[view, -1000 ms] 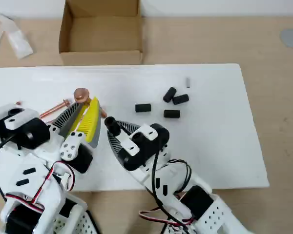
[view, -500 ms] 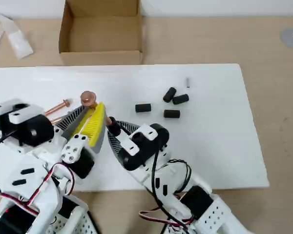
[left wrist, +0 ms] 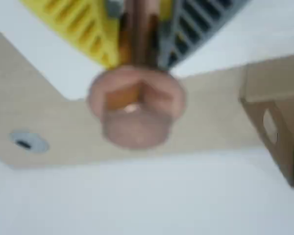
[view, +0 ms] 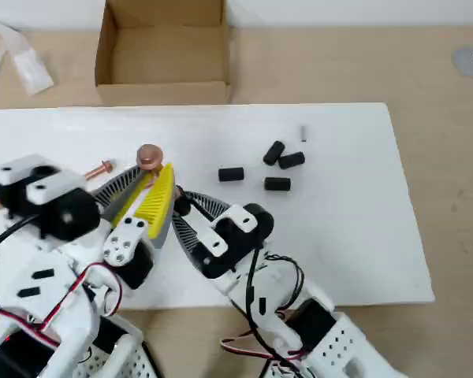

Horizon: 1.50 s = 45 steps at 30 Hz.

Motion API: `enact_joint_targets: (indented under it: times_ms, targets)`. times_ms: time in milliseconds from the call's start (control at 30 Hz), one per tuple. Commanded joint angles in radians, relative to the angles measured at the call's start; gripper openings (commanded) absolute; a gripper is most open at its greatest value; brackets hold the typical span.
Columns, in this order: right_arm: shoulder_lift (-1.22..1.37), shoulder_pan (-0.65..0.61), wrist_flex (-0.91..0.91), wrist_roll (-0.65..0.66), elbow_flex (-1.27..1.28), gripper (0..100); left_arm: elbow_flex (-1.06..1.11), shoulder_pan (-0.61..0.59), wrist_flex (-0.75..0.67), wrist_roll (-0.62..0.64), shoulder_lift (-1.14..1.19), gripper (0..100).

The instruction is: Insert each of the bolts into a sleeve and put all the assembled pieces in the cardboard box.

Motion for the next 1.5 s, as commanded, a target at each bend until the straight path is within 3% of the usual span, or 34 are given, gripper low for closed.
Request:
enact_joint_targets:
  times_ms: [0, 800, 1167, 1467]
  targets:
    - [-0.004, -0.013, -0.06, -0.009, 0.008, 0.9, -0.057, 0.014, -0.003, -0.009, 0.012, 0]
    - [-0.004, -0.013, -0.077, -0.008, 0.008, 0.9, -0.051, 0.014, 0.078, -0.015, 0.012, 0]
    - [-0.004, -0.013, -0.077, -0.008, 0.007, 0.9, 0.043, 0.005, -0.034, -0.017, 0.012, 0]
    - [-0.004, -0.013, -0.077, -0.008, 0.007, 0.9, 0.057, 0.005, -0.028, -0.075, 0.01, 0]
